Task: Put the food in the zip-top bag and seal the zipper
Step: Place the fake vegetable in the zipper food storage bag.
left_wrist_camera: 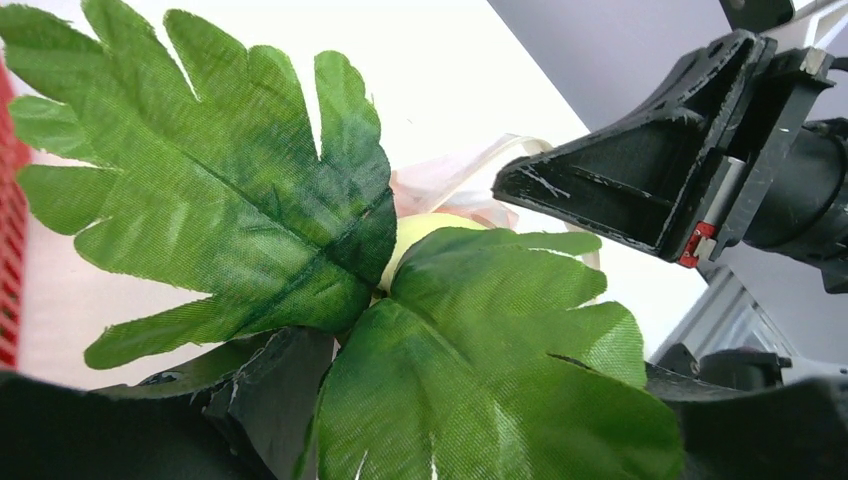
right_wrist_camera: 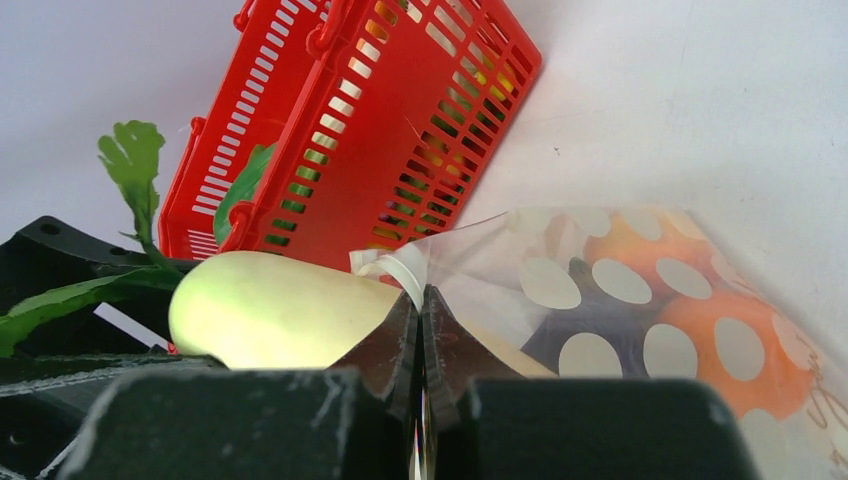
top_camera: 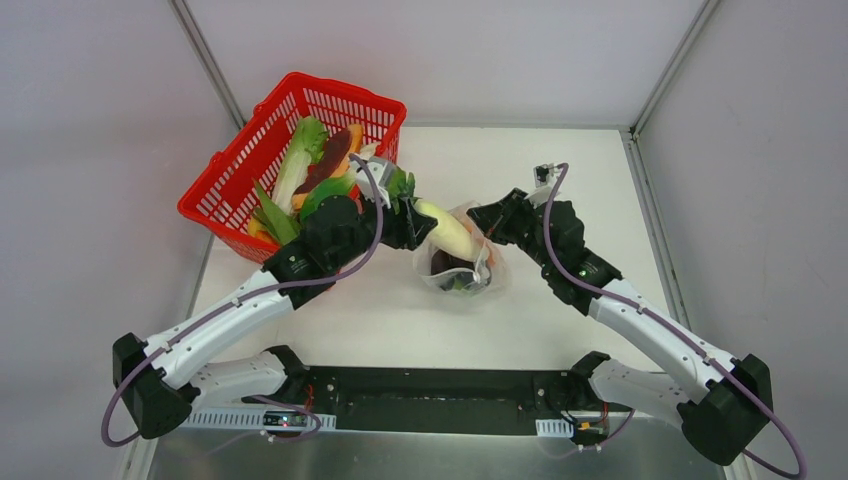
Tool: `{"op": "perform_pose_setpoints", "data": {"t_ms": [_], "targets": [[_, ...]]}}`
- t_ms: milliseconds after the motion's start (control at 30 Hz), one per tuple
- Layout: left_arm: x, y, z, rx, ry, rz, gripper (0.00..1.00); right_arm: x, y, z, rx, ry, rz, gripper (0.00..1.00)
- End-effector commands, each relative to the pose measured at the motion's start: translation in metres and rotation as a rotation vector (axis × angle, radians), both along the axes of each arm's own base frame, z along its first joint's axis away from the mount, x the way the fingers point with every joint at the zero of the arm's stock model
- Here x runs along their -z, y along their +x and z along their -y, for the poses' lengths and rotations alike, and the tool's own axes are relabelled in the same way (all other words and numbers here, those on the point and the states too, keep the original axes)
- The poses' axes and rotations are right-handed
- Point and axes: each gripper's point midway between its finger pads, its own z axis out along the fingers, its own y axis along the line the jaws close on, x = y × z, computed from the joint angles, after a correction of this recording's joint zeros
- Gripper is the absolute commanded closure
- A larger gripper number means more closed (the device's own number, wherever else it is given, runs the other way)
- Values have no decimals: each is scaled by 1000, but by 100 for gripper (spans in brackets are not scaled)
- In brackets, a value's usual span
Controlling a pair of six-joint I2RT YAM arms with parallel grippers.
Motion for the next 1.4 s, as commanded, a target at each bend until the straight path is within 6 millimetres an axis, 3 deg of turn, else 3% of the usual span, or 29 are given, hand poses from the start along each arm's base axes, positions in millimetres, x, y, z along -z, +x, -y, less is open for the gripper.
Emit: {"op": "perform_pose_setpoints", "data": {"t_ms": [0,167,367,633,967,1067,1167,1267,1367], "targets": [[-26,-9,29,128,-101,11,100,-29,2,-1,1,67,75,100],[-19,-2,33,93,-203,2,100,-26,2,-2,-4,70,70,100],[2,7,45,63,-201,-52,100,-27,0,-1,2,94,62,100],[17,6,24,-84,23,51,100,-27,6,19,124,121,51,100],[27,18,13,-270,125,109,100,-25,0,8,83,201,-23,100],[27,14,29,-198,141,117,100,-27,-1,11,89,216,-12,100],[33,-3,59,-20,106,103,97,-28,-1,15,106,215,-2,100],[49,-19,80,109,109,39,94,-28,1,15,109,206,-1,100],[73,-27,84,144,131,-40,88,-26,3,14,109,201,-7,100]]}}
